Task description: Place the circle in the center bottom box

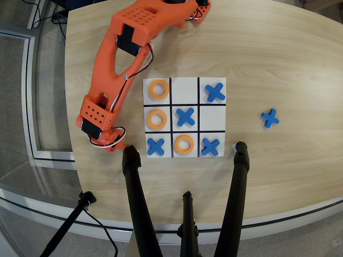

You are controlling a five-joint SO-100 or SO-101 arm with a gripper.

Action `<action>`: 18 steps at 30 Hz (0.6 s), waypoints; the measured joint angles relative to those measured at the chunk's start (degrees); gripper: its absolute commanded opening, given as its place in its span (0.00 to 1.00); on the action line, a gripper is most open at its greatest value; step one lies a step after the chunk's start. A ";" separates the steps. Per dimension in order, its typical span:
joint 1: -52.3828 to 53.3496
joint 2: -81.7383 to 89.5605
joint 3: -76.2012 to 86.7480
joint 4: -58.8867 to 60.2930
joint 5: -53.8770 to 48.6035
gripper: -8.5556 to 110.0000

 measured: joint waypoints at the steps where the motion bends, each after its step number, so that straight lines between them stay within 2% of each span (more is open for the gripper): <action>1: 0.26 -0.44 -0.26 -0.35 -0.44 0.28; 6: 1.76 -0.79 -0.88 2.37 -2.99 0.28; 15: 3.87 1.85 -1.14 20.74 -5.71 0.28; 18: 2.55 2.02 -1.14 22.59 -3.34 0.28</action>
